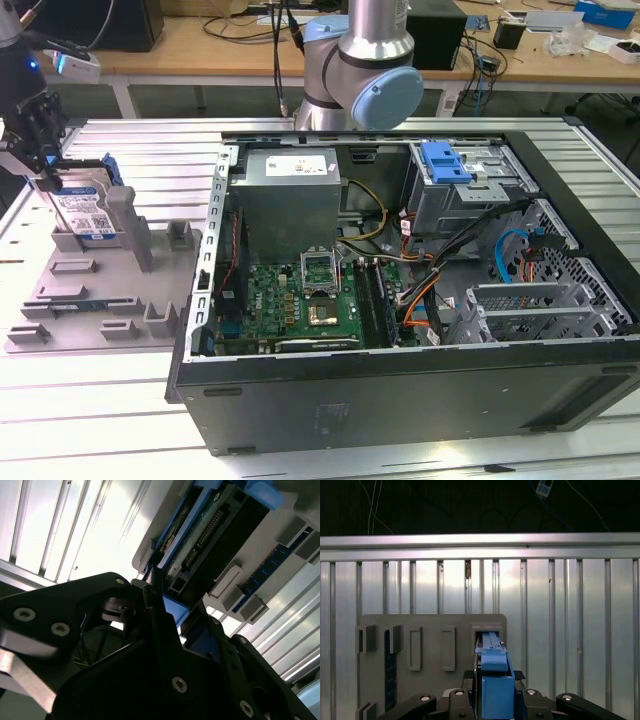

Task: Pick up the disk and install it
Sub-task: 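Pick up the disk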

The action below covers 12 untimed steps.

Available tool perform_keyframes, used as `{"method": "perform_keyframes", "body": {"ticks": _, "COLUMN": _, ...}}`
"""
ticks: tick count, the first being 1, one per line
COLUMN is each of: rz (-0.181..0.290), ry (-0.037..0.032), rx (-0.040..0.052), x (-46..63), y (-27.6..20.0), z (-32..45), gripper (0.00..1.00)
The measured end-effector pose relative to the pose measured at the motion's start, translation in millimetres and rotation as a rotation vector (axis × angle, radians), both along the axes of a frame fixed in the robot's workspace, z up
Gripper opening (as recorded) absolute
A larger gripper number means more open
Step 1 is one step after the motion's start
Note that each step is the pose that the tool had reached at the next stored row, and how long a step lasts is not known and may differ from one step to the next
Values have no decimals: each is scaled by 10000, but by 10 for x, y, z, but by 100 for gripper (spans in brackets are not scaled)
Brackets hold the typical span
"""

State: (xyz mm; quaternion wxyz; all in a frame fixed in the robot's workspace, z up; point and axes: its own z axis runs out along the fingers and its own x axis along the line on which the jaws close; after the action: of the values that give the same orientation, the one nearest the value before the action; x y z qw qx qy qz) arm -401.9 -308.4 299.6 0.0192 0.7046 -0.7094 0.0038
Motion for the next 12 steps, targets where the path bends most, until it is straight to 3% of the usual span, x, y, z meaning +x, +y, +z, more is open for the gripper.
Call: {"method": "perform_keyframes", "body": {"ticks": 12, "rz": 1, "ry": 0, "rx": 0, "x": 0, "y": -1, "z": -4, "gripper": 36}}
